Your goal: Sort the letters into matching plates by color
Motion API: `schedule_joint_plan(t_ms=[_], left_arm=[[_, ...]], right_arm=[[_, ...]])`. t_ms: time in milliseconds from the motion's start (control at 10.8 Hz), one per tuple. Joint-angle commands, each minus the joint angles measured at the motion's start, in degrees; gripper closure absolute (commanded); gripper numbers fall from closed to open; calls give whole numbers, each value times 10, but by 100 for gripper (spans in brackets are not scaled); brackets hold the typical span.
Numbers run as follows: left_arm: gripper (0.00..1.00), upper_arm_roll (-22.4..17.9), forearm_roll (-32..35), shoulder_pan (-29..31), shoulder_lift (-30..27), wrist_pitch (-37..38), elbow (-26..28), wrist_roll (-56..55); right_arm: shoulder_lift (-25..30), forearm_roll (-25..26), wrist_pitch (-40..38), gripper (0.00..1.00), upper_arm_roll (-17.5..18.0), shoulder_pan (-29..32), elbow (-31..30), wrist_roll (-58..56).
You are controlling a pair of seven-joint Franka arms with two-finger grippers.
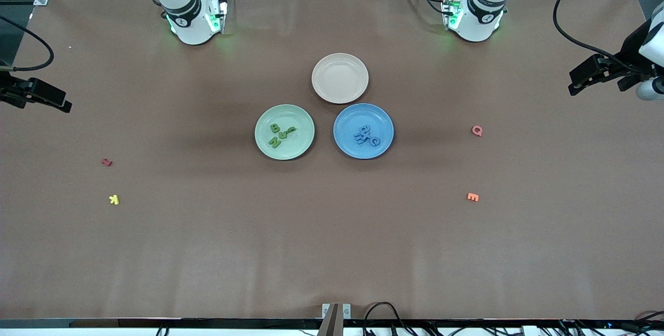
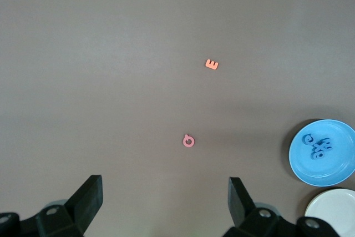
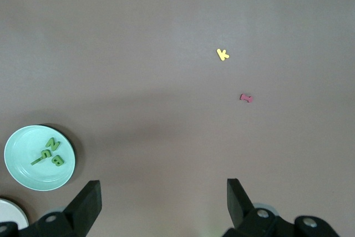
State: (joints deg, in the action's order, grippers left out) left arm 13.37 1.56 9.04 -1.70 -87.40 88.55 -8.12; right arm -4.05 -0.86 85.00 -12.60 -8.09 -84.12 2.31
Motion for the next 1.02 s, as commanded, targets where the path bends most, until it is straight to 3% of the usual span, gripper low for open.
schedule_joint_plan(t_ms=[0,929], left_arm=[[0,-1,-9,5,-8,12,-3,10],[0,-1,-12,-3,1,19,-1,12]], right_arm=[[5,1,3,0,0,-3,-5,9],[5,1,3,0,0,-3,-7,7]])
